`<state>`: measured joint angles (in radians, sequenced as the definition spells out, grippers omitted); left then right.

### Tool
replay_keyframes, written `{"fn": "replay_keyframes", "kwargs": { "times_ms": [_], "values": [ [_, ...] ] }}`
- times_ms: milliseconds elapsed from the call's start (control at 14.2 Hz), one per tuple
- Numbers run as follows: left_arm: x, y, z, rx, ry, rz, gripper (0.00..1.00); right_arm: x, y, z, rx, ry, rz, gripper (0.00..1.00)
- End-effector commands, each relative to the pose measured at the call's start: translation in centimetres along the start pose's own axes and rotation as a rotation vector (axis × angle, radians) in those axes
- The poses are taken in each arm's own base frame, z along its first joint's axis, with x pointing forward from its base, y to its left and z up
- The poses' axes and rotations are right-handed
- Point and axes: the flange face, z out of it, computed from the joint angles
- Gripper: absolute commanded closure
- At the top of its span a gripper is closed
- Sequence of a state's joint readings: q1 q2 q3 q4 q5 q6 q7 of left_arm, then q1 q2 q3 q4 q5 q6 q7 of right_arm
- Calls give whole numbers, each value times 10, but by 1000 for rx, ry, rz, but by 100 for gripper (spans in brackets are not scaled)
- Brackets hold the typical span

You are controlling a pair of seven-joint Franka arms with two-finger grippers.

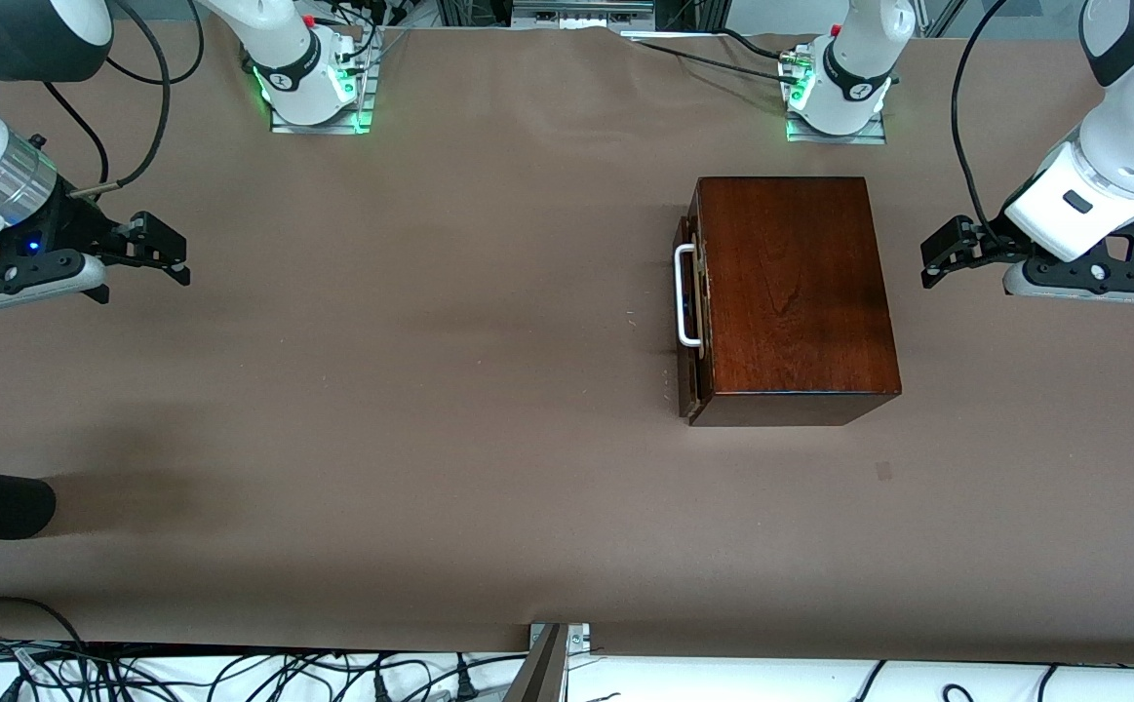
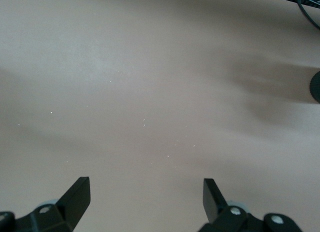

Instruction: Open drawer, take yellow block, close drawer

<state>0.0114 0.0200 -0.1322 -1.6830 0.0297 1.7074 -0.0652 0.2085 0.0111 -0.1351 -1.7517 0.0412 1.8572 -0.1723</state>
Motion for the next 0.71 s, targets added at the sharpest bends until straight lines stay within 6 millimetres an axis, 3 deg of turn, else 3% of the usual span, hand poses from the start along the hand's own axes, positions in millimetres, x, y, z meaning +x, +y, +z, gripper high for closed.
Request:
{"fn": "replay_keyframes", "kwargs": {
  "times_ms": [0, 636],
  "values": [
    [3, 1, -5, -6, -5, 0, 0, 3, 3, -3, -1, 8, 14, 0],
    [3, 2, -4, -6, -9, -1, 0, 5, -4, -4, -1, 17, 2, 0]
  ]
}}
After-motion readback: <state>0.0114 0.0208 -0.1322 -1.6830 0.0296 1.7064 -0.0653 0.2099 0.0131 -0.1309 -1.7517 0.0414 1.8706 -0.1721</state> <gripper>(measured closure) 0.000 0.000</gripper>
